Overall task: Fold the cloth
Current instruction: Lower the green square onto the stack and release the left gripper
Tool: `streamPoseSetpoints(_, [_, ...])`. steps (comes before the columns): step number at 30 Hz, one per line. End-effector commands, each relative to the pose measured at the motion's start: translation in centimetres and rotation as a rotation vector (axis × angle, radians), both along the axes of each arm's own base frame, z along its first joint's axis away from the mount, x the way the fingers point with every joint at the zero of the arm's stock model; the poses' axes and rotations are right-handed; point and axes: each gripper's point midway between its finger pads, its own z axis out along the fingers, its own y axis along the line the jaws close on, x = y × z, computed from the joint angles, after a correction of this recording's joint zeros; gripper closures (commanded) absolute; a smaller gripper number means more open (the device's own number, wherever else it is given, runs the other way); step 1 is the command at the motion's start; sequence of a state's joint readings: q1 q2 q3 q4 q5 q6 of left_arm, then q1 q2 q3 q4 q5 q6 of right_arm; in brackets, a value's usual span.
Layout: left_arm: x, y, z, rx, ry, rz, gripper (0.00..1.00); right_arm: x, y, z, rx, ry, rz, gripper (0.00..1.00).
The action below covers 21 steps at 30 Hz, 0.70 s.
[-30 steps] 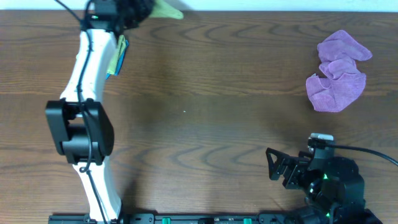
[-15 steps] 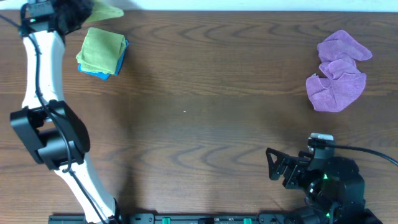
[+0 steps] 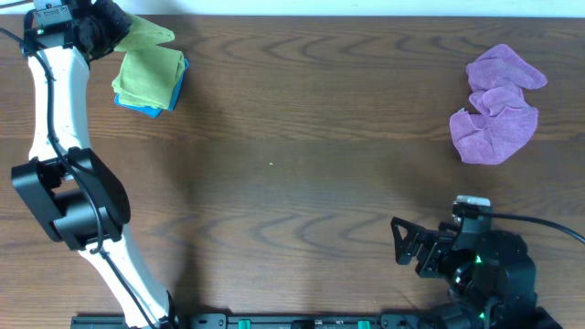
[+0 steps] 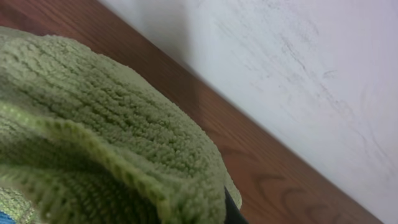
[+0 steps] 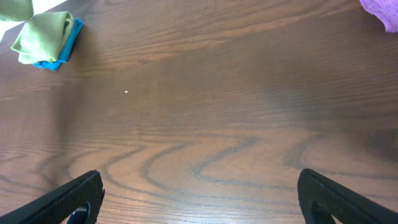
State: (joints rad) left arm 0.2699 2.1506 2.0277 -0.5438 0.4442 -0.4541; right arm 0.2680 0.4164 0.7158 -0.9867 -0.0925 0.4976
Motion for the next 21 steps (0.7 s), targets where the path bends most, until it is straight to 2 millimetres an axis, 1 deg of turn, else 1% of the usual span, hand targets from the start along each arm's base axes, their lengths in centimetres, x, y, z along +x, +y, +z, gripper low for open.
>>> streamPoseSetpoints(1, [0.5, -0.2, 1.5, 0.031, -0.039, -0.012, 0.94, 0.0, -0.3, -0.2, 0.003, 0.006, -0.024, 0.01])
streamPoseSetpoints(6, [1.3, -1.4, -0.2, 0.014, -0.024, -0.029, 0.94, 0.0, -0.3, -0.2, 0.003, 0.006, -0.024, 0.01])
streamPoseSetpoints(9, [1.5, -2.5, -1.1, 0.009, -0.005, -0.047, 0.94, 0.0, -0.3, -0.2, 0.003, 0.006, -0.024, 0.01])
streamPoseSetpoints(12, [1.6, -3.3, -1.6, 0.008, 0.007, -0.06, 0.94, 0.0, -0.3, -0.2, 0.003, 0.006, -0.024, 0.01])
streamPoseSetpoints(16, [1.3, -3.0, -2.5, 0.035, 0.039, -0.034, 0.94, 0.0, -0.3, -0.2, 0.003, 0.006, -0.024, 0.01])
streamPoseSetpoints(18, [0.9, -2.7, -3.1, 0.056, 0.071, -0.021, 0.94, 0.0, -0.3, -0.2, 0.003, 0.006, -0.024, 0.01])
streamPoseSetpoints(21, [0.2, -2.7, -4.5, 0.064, 0.12, -0.036, 0.94, 0.0, -0.3, -0.2, 0.003, 0.006, -0.024, 0.01])
